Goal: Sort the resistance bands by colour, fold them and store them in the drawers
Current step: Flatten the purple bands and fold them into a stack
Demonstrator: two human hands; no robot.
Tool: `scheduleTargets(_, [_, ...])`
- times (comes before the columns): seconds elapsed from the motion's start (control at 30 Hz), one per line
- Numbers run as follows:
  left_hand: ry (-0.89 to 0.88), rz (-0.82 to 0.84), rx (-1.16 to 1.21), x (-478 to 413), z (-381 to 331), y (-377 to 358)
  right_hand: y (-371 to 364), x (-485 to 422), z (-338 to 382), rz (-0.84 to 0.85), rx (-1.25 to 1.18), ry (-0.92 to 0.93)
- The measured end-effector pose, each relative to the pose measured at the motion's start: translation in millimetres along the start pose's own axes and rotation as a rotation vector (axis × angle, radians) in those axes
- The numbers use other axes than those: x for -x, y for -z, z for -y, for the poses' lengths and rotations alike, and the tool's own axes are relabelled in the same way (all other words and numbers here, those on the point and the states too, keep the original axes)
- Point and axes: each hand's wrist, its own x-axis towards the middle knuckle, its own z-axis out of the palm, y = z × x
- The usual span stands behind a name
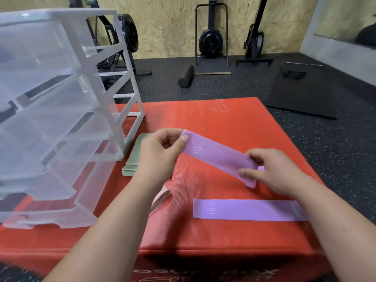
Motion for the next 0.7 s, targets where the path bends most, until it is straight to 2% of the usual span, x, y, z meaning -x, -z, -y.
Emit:
scheduleTargets(0.27, [0.222, -0.036, -0.054, 17.3, -1.5, 6.5, 29.5, 40.1, -24.9, -0.008, -0.071, -0.164])
scheduleTargets(0.37, [0.290, -0.001, -0.070, 24.5, -1.2, 5.3, 39.6, 55.9, -35.1, -0.040, -0.195, -0.237])
scheduleTargets(0.53, [0.322, 0.053, -0.078, 38.5, -4.8, 0.3, 51.1, 80.5, -37.3, -0.021, -0.572, -0.352])
scheduleTargets(0.7, [0.340, 0.156, -0.112, 49.4, 6.6, 1.5, 56.7, 98.2, -40.6, 0.030, -0.717, -0.390])
